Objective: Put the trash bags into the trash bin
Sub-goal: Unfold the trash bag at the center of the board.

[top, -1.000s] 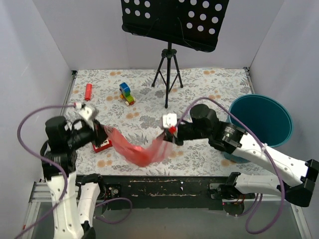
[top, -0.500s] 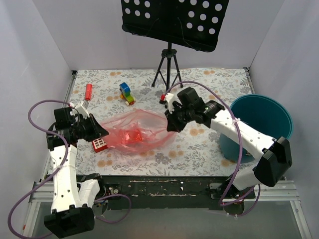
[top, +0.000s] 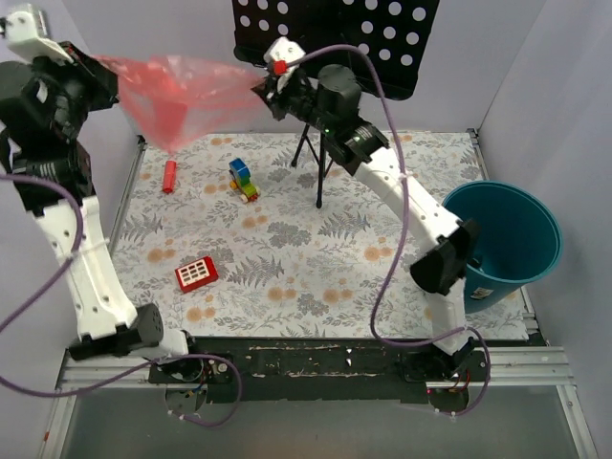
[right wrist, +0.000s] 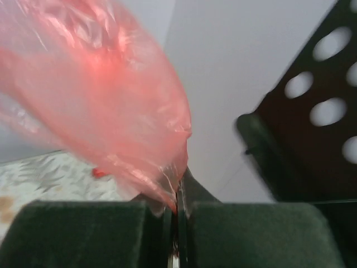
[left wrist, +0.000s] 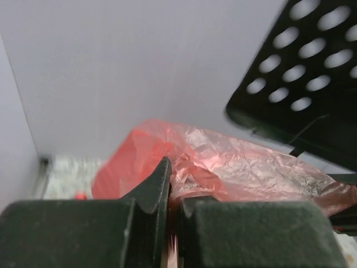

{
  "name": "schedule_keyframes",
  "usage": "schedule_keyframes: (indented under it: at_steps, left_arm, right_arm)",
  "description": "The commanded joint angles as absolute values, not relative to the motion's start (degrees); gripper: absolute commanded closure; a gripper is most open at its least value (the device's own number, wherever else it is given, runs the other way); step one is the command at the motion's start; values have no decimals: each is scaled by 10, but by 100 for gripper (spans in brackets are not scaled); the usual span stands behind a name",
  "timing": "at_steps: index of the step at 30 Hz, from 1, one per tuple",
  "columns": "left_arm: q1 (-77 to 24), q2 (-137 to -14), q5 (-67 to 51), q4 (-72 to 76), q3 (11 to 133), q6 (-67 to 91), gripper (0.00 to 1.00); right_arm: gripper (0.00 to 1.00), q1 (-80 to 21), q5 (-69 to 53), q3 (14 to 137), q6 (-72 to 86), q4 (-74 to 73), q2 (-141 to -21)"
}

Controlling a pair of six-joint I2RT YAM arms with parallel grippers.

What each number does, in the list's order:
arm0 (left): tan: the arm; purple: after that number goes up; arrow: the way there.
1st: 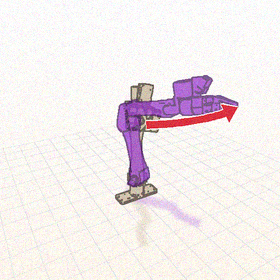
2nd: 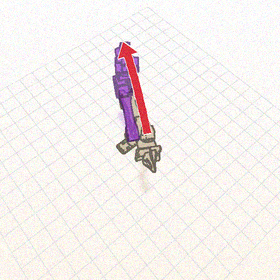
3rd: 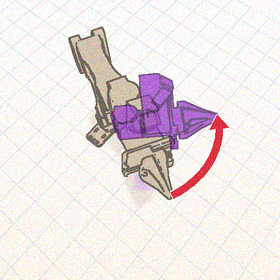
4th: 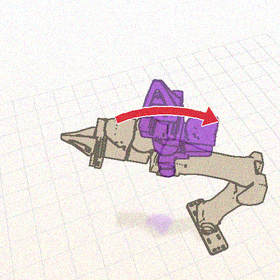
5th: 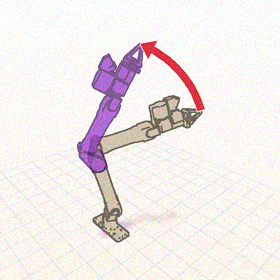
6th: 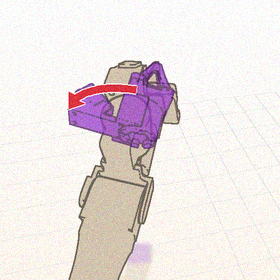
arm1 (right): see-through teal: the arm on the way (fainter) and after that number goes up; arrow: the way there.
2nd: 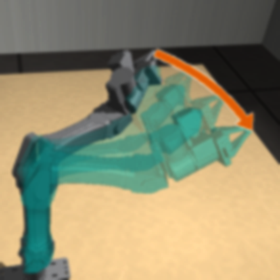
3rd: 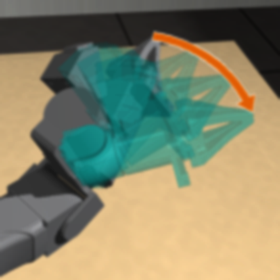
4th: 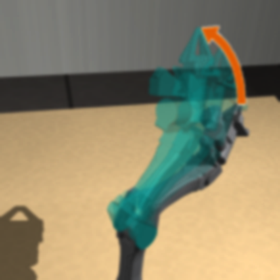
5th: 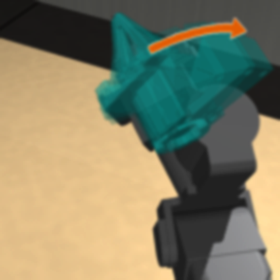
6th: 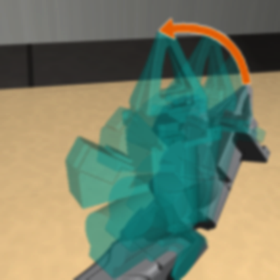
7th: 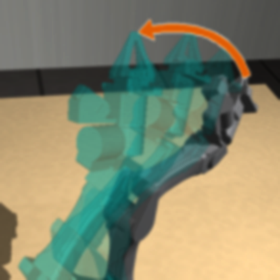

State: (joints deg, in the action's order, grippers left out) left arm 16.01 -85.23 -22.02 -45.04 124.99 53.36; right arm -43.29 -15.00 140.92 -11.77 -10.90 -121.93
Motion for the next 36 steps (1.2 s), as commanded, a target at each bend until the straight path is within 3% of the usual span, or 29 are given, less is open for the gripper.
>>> schedule_keyframes:
  at_steps: [1,3,4,5,6,8,10,12,14,17,24,29,36]
  left_arm:
    - [160,-681,-274,-129,1184,542,100]
    - [160,-635,-310,-12,1074,561,100]
    - [161,-611,-365,-8,1009,540,100]
    - [158,-573,-460,-8,836,492,100]
    - [142,-539,-573,-75,702,372,100]
    - [14,-475,-600,-490,590,-39,100]
    - [-134,-392,-563,-550,516,-24,100]
    - [-135,-352,-596,-560,507,35,100]
    - [-131,-367,-604,-565,546,89,100]
    - [-120,-405,-627,-553,595,179,100]
    - [-102,-426,-602,-499,613,295,100]
    - [-65,-460,-331,-440,676,499,100]
    - [109,-479,-129,-536,757,555,100]
  right_arm:
    - [99,-468,-84,1246,-240,341,-1024]
    - [99,-487,-78,1190,-301,326,-994]
    - [99,-486,-89,1080,-324,307,-960]
    - [99,-481,-121,960,-372,253,-938]
    - [99,-483,-141,856,-435,111,-934]
    - [99,-499,-228,736,-553,-260,-941]
    - [99,-526,-301,560,-552,-318,-828]
    - [99,-570,-361,418,-525,-290,-608]
    - [99,-620,-337,382,-431,-231,-467]
    - [99,-642,-273,408,-353,-205,-400]
    - [99,-641,-170,573,-270,-237,-512]
    - [99,-610,-101,687,-229,-199,-621]
    - [99,-480,-106,987,-119,-314,-892]
